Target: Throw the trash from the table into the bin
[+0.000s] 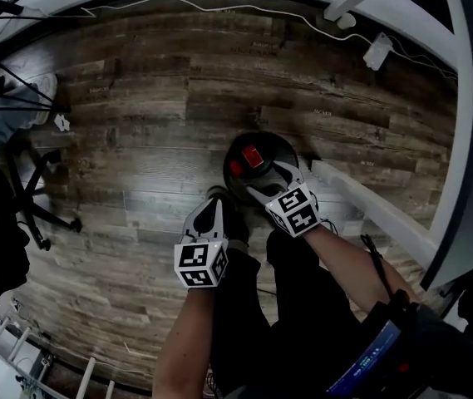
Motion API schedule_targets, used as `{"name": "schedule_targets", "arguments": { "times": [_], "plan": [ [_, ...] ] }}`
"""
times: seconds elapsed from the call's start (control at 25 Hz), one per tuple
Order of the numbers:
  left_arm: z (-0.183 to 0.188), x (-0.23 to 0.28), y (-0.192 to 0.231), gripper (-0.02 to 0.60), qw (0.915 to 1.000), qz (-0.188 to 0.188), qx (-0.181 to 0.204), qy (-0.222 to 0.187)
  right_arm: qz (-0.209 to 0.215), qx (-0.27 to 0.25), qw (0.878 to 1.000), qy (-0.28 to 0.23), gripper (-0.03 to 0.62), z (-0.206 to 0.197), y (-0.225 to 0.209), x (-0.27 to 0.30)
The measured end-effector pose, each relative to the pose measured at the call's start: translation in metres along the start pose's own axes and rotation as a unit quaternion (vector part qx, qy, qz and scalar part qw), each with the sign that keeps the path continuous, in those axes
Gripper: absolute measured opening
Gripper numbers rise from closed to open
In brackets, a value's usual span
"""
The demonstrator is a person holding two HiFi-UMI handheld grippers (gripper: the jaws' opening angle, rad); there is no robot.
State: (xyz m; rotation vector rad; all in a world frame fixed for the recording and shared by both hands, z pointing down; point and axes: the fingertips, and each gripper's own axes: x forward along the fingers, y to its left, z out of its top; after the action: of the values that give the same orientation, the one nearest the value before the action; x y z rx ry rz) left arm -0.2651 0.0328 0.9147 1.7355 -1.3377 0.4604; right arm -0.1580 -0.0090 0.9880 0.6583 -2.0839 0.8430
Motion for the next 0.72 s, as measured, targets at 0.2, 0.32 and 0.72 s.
{"name": "schedule_targets", "arguments": {
  "times": [0.2,0.32,0.72],
  "plan": [
    [0.047,-0.049,-0.048,0.011,0.9994,-0.002,0.019,-0.027,0.018,0.032,0.999,-0.030,0.356,0.045,0.030,-0.076],
    [0.075,-0.081,-0.067,0.011,0.9988,0.000,0.027,-0.041,0.022,0.052,0.997,-0.054,0.354,0.077,0.044,-0.123],
    [0.167,-0.184,-0.100,0.011,0.9944,0.002,0.049,-0.093,0.013,0.056,0.986,-0.159,0.235,0.182,0.090,-0.276]
  ]
}}
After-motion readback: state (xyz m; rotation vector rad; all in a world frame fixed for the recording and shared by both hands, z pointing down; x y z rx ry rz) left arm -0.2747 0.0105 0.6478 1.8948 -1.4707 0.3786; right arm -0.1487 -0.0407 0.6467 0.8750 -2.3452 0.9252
